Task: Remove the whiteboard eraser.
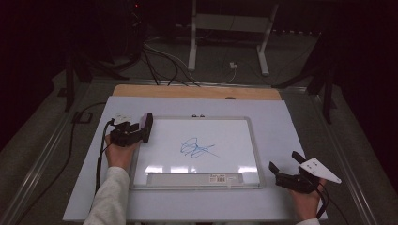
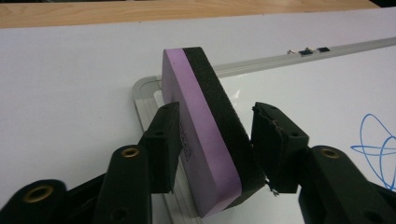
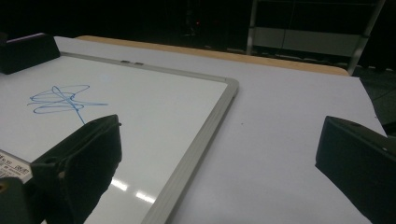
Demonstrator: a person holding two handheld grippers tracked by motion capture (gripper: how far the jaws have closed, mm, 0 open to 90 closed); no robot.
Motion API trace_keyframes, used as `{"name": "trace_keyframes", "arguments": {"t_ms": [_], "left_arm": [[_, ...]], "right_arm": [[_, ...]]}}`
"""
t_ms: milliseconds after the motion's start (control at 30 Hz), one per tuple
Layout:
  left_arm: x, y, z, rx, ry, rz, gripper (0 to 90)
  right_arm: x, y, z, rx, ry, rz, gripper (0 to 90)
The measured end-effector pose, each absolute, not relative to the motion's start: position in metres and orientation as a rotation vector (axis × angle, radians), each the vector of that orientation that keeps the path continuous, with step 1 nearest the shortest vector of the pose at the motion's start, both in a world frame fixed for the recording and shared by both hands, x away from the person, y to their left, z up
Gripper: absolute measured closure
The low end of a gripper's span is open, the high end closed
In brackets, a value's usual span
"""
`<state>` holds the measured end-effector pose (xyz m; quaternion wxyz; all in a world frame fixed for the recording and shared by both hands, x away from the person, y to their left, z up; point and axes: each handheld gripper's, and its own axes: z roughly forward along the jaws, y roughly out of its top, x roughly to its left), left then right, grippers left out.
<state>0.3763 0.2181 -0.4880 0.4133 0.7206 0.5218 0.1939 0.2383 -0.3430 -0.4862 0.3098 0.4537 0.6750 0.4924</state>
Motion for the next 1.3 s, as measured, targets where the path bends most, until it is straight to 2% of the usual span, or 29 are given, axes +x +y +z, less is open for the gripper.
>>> {"name": "trace_keyframes", "arguments": {"t_ms": [233, 633, 1200, 1300], "left_arm": [[0.377, 0.212, -0.487, 1.843, 1.303, 0.508, 61.2], [0.376, 0.206, -0.484, 1.89, 1.295, 0.554, 62.2], [0.371, 0.175, -0.482, 1.997, 1.174, 0.606, 63.8], [0.37, 0.17, -0.482, 1.997, 1.151, 0.573, 63.5]], "right_arm": [[0.239, -0.343, -0.486, 1.198, 1.784, 1.3, 0.6], [0.239, -0.342, -0.487, 1.2, 1.789, 1.296, 0.6], [0.239, -0.343, -0.487, 1.2, 1.788, 1.292, 0.6], [0.239, -0.343, -0.487, 1.201, 1.788, 1.293, 0.6]]}}
